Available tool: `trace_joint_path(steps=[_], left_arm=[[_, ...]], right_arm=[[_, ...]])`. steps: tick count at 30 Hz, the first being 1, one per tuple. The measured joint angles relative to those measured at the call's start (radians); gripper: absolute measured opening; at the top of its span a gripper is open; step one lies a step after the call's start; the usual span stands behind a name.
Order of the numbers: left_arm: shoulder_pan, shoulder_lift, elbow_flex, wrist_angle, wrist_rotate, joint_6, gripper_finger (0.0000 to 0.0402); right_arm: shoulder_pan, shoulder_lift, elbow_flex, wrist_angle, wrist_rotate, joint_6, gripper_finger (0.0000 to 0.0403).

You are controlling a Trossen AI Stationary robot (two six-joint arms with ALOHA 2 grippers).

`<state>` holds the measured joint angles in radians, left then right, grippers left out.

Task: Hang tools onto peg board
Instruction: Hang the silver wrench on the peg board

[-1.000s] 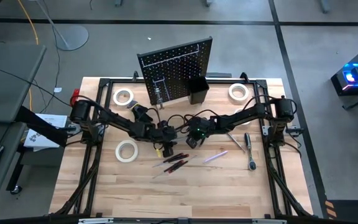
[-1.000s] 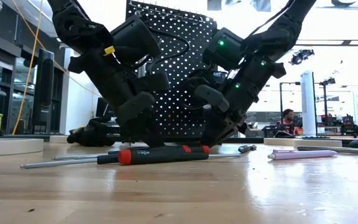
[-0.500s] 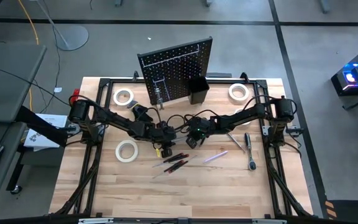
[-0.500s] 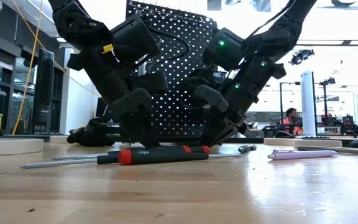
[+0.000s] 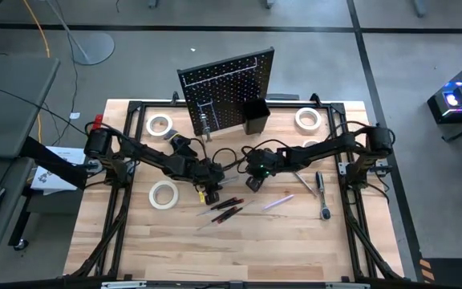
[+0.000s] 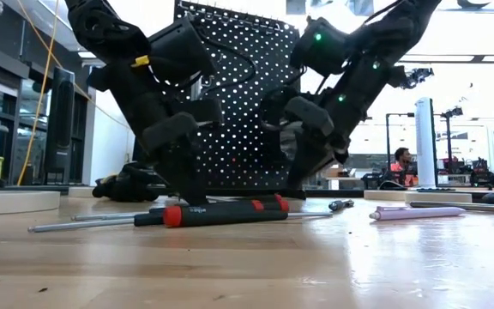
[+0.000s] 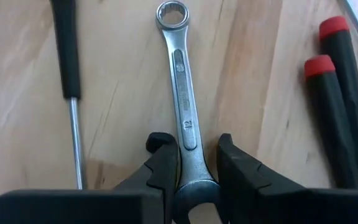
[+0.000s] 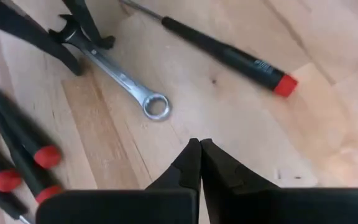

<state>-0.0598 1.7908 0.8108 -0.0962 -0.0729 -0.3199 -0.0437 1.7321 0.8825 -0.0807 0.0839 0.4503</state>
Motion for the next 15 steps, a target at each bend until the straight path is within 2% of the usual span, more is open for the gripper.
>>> trace_joint_path(steps=[11,15], left_arm=[[0.004,-0.137,-0.010,-0.054,0.003,-0.021,0.0080],[-0.012,-0.211,-0.008,-0.065,-0.004,0.020,0.0080]], right_arm=[[-0.001,-0.101,0.003,-0.009,0.107,-0.006,0.0000],[-0.001,-0.123,0.003,-0.011,0.121,-0.007,0.0000]])
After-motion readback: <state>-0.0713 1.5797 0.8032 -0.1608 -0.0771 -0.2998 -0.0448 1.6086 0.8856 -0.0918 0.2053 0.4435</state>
